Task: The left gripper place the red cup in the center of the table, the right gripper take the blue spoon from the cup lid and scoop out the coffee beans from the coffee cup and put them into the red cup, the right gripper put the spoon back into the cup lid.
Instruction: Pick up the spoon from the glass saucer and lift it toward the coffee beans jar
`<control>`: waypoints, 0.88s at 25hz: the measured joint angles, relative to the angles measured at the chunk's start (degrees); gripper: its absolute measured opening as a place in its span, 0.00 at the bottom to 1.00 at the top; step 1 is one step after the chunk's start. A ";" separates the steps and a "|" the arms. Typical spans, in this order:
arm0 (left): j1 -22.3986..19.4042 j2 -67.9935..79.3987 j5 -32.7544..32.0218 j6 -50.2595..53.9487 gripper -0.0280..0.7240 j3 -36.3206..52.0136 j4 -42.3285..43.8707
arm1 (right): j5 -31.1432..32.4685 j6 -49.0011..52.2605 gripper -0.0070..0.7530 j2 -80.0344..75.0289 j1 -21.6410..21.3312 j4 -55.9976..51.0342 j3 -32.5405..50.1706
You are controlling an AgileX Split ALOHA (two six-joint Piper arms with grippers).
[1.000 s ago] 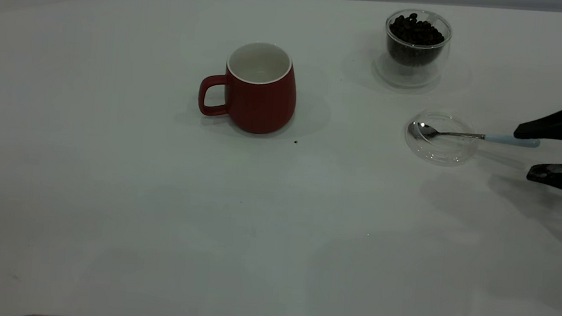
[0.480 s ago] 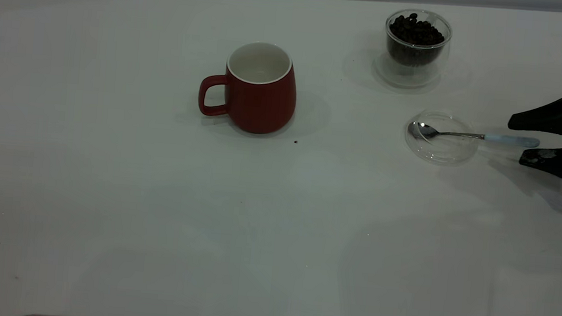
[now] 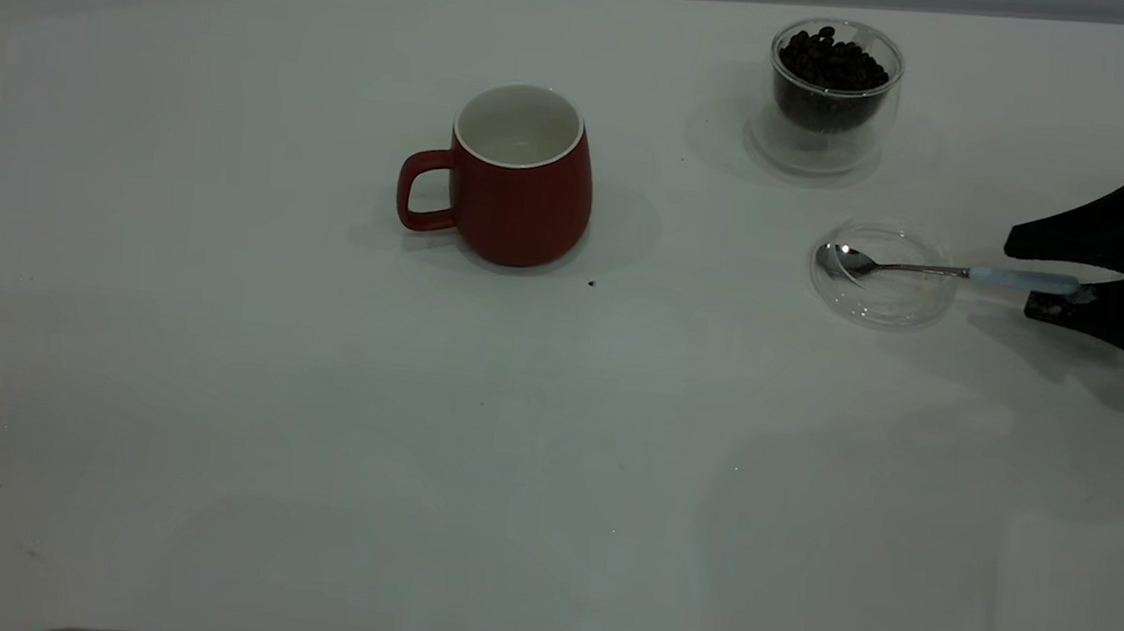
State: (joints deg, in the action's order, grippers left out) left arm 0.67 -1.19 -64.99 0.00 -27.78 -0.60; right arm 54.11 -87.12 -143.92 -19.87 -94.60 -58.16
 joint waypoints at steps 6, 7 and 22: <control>0.00 0.00 0.00 -0.46 0.82 0.00 0.00 | 1.77 0.10 0.60 0.00 0.00 0.68 0.00; 0.00 0.00 0.00 -0.46 0.82 0.00 0.00 | 2.19 0.10 0.58 0.00 0.00 0.79 0.00; 0.00 0.00 0.00 -0.46 0.82 0.00 0.00 | 3.48 0.53 0.17 0.00 0.00 2.59 0.00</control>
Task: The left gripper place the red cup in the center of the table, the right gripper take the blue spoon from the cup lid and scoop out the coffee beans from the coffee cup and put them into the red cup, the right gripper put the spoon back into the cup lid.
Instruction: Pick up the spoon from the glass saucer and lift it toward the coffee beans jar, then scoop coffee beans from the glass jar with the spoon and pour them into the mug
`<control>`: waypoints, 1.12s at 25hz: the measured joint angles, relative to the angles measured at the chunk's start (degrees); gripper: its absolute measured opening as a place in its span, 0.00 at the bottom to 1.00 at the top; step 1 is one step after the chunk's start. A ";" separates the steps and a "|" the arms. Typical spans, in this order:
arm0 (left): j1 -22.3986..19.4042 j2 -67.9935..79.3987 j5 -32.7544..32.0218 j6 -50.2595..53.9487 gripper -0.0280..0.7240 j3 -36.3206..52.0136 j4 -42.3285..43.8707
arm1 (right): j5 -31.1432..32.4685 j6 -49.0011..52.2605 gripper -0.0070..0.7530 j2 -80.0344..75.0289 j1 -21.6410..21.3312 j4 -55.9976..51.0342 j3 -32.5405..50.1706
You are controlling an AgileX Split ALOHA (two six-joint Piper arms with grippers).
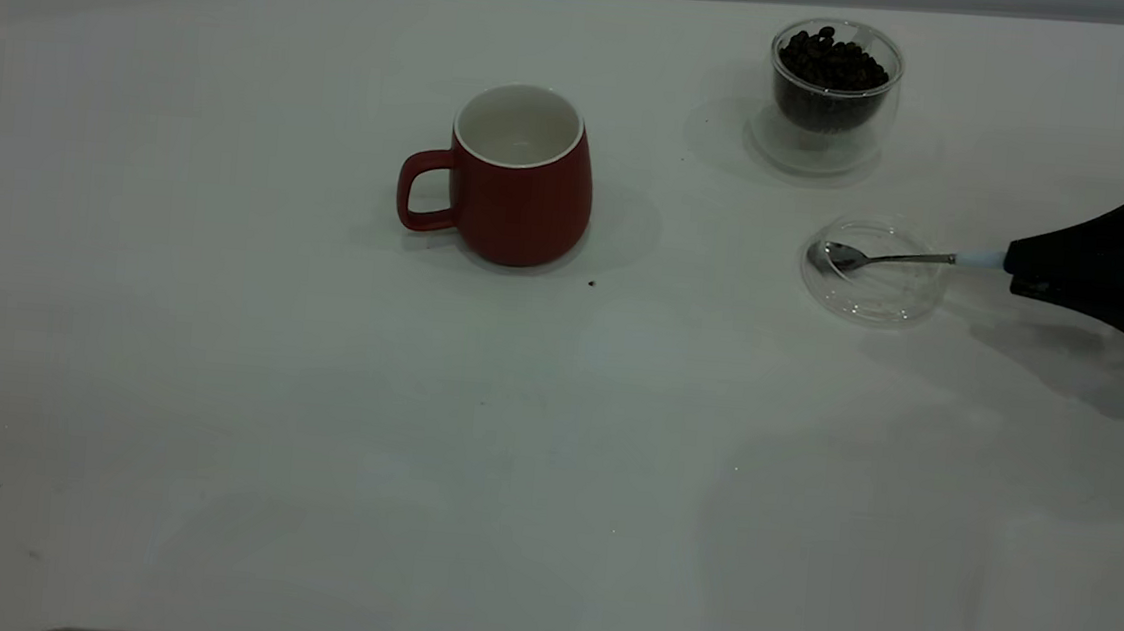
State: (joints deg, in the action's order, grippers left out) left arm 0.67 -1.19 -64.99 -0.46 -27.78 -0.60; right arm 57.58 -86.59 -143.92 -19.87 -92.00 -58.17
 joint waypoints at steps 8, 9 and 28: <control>0.00 0.00 0.00 0.00 0.82 0.00 0.00 | 0.08 1.05 0.16 2.99 -0.93 4.49 0.17; 0.00 0.00 0.00 0.00 0.82 0.00 0.00 | -0.18 1.16 0.16 4.04 -1.06 5.04 0.52; 0.00 0.00 0.00 0.05 0.82 0.00 0.00 | -0.90 1.75 0.16 18.09 4.45 -7.32 2.21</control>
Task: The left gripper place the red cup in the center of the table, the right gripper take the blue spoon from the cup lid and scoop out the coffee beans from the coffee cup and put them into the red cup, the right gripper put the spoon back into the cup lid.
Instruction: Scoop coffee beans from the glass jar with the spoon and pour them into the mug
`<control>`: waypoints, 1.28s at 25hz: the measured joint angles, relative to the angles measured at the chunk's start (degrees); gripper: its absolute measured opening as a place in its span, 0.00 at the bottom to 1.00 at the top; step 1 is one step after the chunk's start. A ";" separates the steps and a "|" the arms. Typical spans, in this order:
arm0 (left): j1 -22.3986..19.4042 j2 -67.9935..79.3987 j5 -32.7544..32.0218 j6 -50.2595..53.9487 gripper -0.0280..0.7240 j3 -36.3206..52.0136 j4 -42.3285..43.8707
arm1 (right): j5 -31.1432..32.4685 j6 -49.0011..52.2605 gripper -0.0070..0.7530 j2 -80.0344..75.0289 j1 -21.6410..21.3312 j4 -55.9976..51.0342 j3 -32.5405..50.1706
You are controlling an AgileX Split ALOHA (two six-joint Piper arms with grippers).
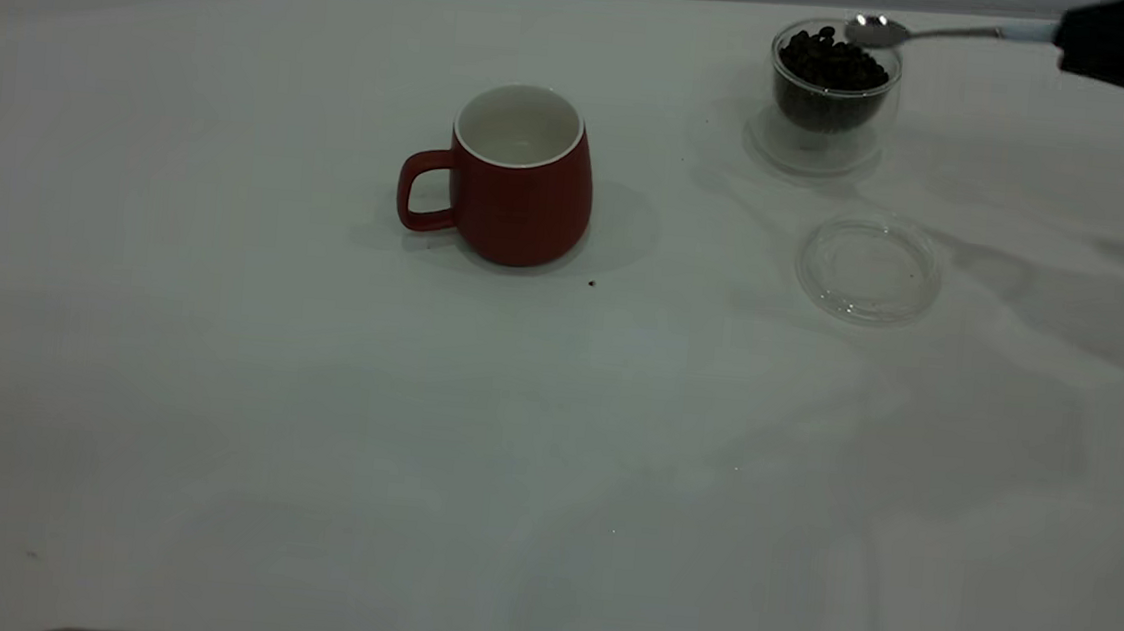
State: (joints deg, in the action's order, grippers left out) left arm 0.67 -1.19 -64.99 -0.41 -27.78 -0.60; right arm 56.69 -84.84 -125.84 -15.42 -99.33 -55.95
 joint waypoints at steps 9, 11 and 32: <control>0.00 0.00 0.00 0.41 0.82 0.00 0.00 | -13.27 0.86 0.16 -0.24 4.05 -1.17 -6.88; 0.00 0.00 0.00 0.41 0.82 0.00 0.00 | -15.78 0.86 0.16 -0.24 4.43 -1.36 -7.01; 0.00 0.00 0.00 0.41 0.82 0.00 0.00 | -20.17 1.00 0.16 -4.41 8.58 -2.07 -10.76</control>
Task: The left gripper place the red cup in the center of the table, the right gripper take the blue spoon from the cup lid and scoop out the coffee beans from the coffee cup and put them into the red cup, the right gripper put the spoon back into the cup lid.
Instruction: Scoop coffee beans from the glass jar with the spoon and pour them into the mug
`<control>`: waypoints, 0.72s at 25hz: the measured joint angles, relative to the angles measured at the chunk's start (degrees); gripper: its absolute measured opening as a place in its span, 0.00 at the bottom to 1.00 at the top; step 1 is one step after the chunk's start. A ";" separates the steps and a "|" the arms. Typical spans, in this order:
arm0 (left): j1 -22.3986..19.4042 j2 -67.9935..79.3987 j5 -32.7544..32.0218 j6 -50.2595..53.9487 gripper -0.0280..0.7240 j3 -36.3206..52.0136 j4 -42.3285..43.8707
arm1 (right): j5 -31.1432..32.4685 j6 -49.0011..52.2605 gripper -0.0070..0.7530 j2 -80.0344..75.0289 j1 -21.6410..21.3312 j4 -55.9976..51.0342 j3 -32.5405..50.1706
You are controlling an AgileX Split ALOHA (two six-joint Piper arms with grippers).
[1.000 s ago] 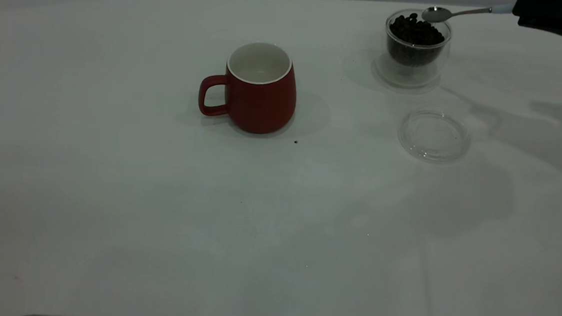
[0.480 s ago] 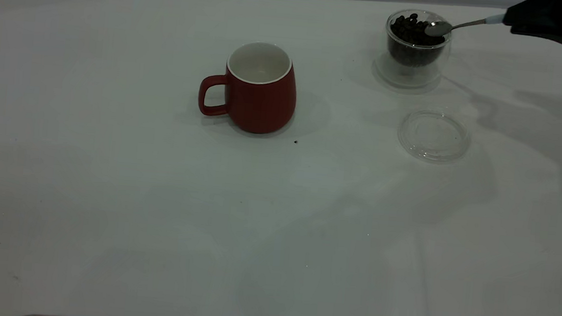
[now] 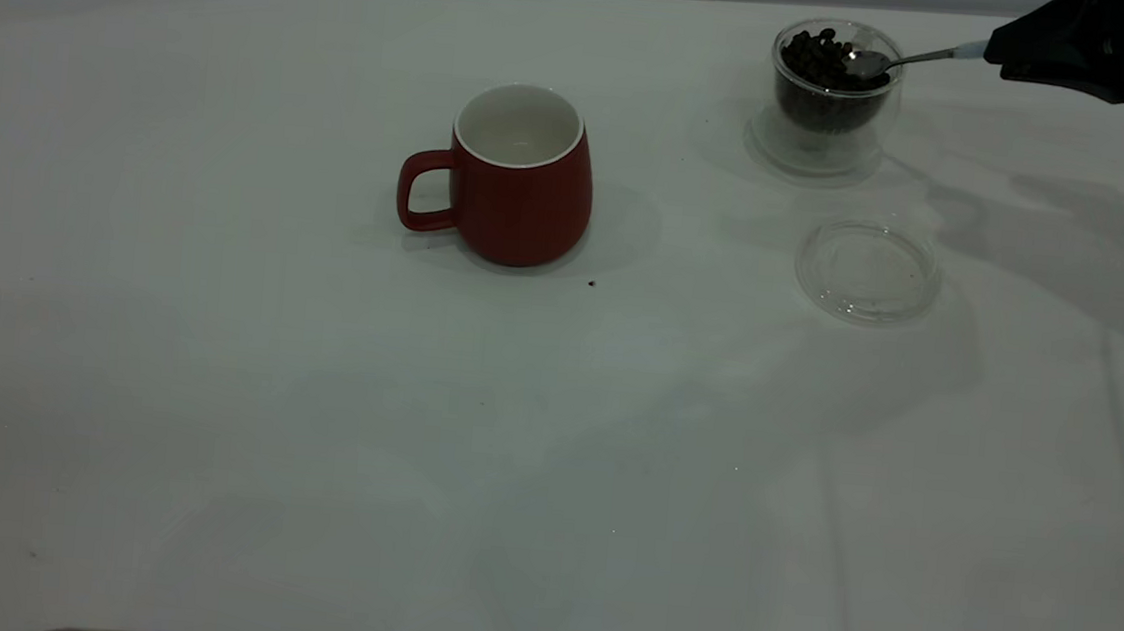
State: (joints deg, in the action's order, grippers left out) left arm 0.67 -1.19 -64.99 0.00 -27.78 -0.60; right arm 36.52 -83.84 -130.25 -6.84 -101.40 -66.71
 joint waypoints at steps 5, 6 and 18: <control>0.00 0.00 0.00 0.00 0.82 0.00 0.00 | 1.61 2.58 0.16 -1.01 0.00 -0.05 0.00; 0.00 0.00 0.00 0.00 0.82 0.00 0.00 | 1.75 2.96 0.16 -1.01 0.00 -0.05 0.00; 0.00 0.00 0.00 0.00 0.82 0.00 0.00 | 6.16 8.54 0.16 -2.98 -0.29 0.00 0.00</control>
State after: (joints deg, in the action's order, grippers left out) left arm 0.67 -1.19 -64.99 0.00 -27.78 -0.60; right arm 42.68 -75.30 -133.22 -7.12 -101.40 -66.71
